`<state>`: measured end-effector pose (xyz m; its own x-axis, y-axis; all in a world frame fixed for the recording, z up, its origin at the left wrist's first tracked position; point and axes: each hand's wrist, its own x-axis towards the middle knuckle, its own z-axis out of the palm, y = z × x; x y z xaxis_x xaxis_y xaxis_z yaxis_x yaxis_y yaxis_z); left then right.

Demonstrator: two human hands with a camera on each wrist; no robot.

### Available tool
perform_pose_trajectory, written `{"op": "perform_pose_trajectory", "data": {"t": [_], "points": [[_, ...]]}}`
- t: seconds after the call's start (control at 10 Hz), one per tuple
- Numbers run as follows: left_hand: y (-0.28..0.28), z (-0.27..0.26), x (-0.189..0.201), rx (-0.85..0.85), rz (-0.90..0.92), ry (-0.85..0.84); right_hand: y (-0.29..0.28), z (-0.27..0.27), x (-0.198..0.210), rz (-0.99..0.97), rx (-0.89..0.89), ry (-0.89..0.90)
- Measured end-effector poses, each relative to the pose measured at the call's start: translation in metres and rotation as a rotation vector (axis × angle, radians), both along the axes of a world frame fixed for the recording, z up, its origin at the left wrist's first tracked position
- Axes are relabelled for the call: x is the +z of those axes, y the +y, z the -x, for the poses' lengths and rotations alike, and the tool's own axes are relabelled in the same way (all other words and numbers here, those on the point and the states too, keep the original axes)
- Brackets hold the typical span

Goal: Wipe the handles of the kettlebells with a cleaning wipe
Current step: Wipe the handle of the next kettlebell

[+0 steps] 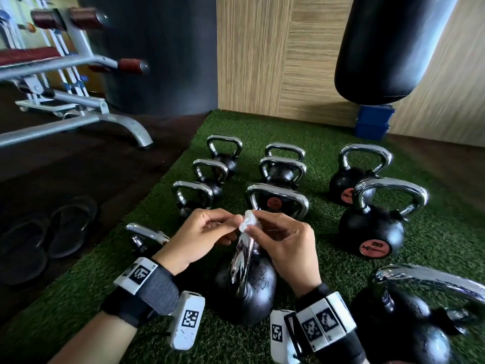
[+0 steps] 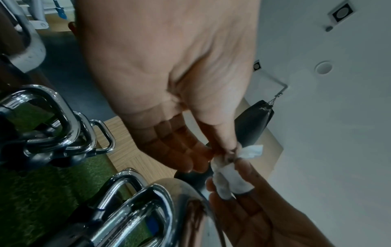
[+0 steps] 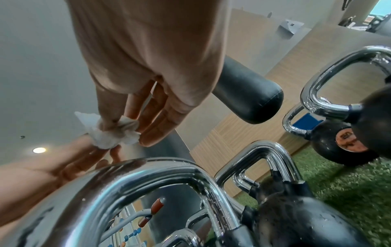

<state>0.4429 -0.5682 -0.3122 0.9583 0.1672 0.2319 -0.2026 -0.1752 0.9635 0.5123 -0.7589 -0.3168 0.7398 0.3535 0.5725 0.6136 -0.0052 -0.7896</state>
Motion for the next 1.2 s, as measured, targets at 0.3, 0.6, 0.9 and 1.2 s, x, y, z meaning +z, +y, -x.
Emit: {"op": "perform_pose_trajectory", "data": {"t": [0.3, 0.6, 0.9, 1.2], "points": [[0.016, -0.026, -0.052, 0.206, -0.384, 0.242, -0.011, -0.05, -0.05, 0.128, -0.356, 0.389], [-0.008, -0.047, -0.116, 0.073, -0.298, 0.433, 0.019, -0.061, -0.092, 0.272, -0.253, 0.527], [-0.009, -0.044, -0.118, 0.135, -0.251, 0.426, 0.028, -0.062, -0.068, 0.182, -0.327, 0.32], [-0.009, -0.044, -0.119, 0.157, -0.049, 0.487, 0.018, -0.05, -0.041, 0.198, -0.287, -0.045]]}}
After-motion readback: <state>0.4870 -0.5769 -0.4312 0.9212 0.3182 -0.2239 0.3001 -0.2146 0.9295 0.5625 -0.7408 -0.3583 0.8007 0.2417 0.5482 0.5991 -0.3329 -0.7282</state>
